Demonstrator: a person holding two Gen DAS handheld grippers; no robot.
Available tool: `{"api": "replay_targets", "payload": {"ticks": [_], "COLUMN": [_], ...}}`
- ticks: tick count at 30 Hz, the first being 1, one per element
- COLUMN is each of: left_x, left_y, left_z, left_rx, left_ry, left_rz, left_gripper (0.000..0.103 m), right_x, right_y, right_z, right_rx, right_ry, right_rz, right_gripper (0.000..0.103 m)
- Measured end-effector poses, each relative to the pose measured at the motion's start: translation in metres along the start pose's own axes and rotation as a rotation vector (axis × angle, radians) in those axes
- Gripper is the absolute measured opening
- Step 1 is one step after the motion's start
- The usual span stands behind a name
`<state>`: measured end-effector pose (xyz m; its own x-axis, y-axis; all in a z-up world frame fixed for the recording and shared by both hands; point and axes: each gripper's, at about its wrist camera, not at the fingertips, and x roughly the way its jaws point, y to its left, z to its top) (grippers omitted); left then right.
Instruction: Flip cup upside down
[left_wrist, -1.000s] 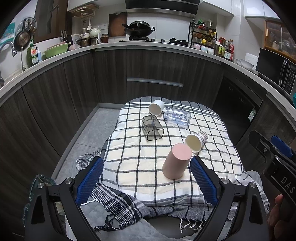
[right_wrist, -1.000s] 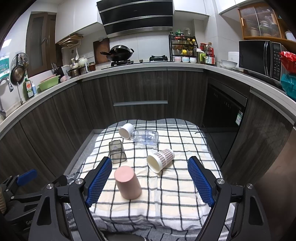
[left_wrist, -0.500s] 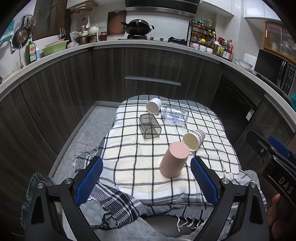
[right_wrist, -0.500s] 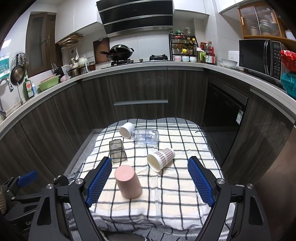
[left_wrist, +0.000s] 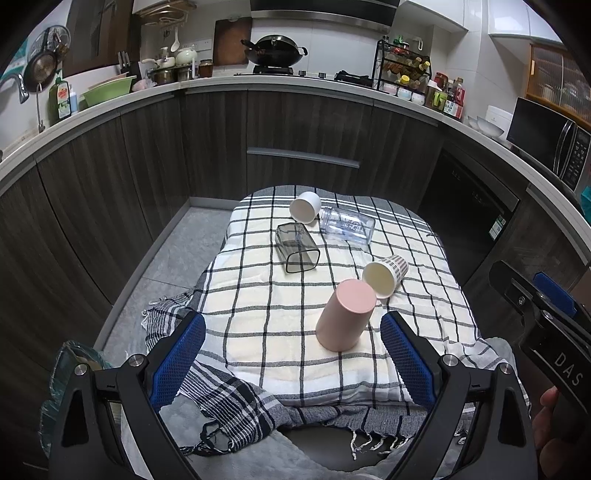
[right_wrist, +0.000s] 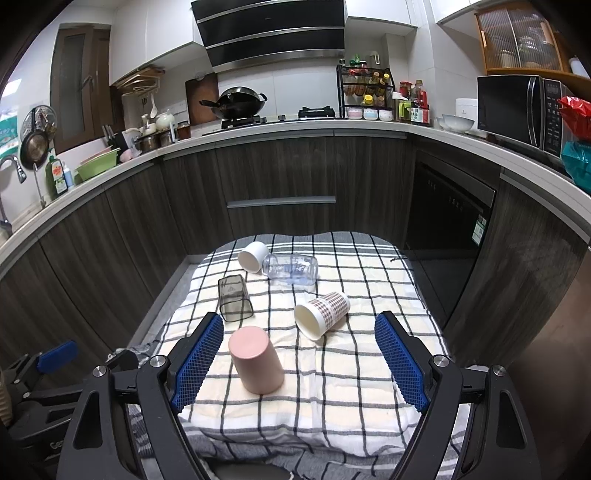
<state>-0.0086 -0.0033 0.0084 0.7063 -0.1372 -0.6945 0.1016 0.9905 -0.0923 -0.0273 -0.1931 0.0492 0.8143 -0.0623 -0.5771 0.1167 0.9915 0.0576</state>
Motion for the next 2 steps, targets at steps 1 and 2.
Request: {"api": "replay_targets", "payload": {"ticks": [1, 2], "left_x": [0.0003, 0.0006], "left_y": [-0.0001, -0.0001], "left_z": [-0.0003, -0.0001], "left_rx": [0.000, 0.000], "left_ry": [0.000, 0.001], "left_rz": [0.000, -0.001], "left_gripper": [0.097, 0.097], "right_x": [-0.0008, -0.0007], "right_y": [0.0001, -0.0001], "right_z": [-0.0002, -0.0002], "right_rx": [0.001, 0.001], "right_ry": [0.002, 0.003], "right_rz": [0.000, 0.001], "right_gripper": [0.084, 0.084]}}
